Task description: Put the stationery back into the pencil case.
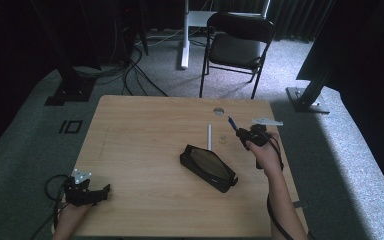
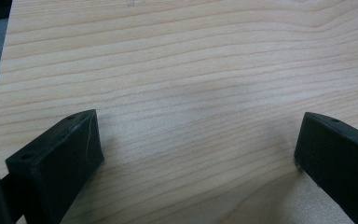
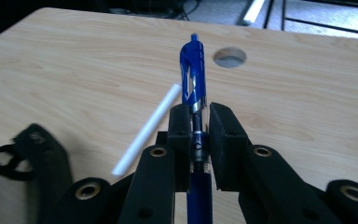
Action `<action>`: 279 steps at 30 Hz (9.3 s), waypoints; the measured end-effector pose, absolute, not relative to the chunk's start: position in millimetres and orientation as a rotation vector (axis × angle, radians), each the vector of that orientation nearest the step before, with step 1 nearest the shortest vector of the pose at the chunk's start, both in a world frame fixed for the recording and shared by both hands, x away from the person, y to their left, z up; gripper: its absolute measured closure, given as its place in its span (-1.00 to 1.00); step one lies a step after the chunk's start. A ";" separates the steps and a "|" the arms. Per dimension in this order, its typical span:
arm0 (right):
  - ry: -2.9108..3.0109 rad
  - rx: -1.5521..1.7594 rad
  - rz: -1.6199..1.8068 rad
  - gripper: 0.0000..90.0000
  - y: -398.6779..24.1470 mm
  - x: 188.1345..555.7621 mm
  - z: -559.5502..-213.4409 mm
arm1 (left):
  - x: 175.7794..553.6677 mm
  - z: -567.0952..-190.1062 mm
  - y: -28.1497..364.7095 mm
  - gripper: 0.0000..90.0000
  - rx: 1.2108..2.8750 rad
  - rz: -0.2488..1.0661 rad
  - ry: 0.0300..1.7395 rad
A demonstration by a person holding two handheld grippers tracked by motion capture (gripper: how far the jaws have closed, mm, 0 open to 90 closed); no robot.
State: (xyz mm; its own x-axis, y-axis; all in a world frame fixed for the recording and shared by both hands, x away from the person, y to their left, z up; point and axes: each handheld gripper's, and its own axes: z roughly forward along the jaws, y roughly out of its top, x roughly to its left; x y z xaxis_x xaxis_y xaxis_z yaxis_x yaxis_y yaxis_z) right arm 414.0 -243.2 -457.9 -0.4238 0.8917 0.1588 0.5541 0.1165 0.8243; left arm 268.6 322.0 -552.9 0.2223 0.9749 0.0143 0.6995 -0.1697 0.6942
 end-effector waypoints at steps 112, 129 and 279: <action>2.677 0.983 0.903 0.77 -127.2 378.5 -490.1 | 268.7 -552.9 322.0 -0.98 1.940 0.637 1.538; 2.716 0.998 0.799 0.77 -111.7 383.3 -496.9 | 268.7 -552.9 322.0 -0.98 1.940 0.637 1.538; 2.131 1.665 0.823 0.49 -179.1 482.0 -531.2 | 268.7 -553.0 322.0 -0.98 1.939 0.637 1.538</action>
